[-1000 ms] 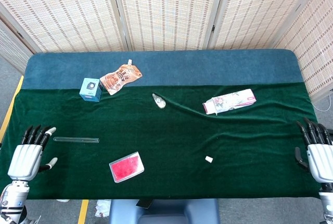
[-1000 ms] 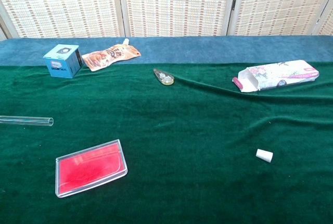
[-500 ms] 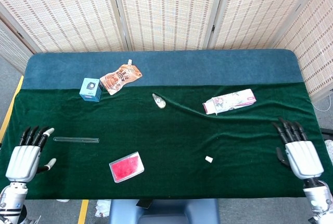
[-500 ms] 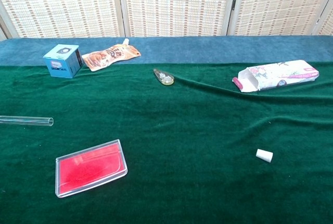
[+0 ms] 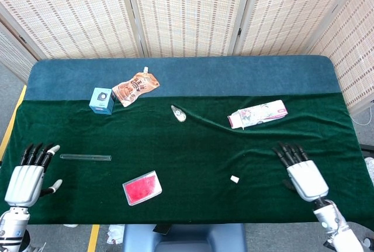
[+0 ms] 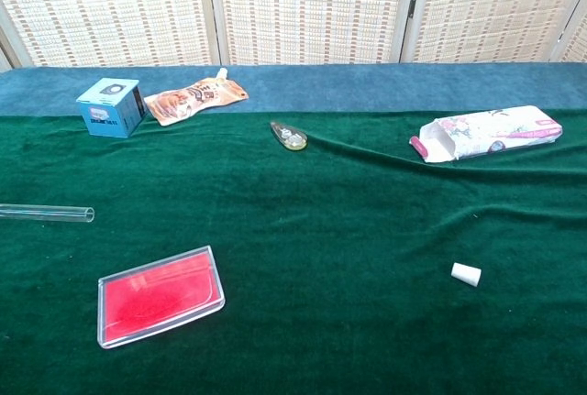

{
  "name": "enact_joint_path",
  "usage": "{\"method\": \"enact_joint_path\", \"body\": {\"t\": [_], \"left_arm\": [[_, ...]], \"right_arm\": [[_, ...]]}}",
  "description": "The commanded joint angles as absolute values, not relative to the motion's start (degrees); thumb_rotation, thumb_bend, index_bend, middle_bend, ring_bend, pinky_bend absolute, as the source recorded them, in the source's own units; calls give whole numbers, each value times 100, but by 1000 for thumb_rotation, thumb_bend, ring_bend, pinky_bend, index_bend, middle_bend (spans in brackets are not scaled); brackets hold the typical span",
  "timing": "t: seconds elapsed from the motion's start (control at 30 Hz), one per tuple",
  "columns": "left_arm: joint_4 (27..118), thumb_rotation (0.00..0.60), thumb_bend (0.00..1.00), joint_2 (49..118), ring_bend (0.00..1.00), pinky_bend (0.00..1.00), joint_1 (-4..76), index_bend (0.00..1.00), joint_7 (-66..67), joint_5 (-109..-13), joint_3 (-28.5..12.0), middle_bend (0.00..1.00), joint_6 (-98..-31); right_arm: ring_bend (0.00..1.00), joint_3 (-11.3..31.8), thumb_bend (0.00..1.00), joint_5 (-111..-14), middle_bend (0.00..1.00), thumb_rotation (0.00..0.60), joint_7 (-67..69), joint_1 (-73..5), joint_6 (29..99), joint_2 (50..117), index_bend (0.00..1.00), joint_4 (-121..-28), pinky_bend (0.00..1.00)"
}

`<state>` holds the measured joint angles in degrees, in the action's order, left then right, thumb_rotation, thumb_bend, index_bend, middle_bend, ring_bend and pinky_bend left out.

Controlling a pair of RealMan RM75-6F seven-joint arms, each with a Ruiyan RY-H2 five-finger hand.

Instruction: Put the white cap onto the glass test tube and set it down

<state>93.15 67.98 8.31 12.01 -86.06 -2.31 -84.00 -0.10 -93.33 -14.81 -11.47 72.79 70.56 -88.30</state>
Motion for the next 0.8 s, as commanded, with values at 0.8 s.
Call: {"method": "enact_joint_path", "body": {"t": [0.8], "left_arm": [[9166, 600, 234, 6827, 97, 0, 790, 183, 1055, -8586, -189, 153, -8351]], "right_arm": [[0, -11, 259, -9328, 0, 600, -1767, -2090, 6310, 8299, 0, -8126, 0]]}}
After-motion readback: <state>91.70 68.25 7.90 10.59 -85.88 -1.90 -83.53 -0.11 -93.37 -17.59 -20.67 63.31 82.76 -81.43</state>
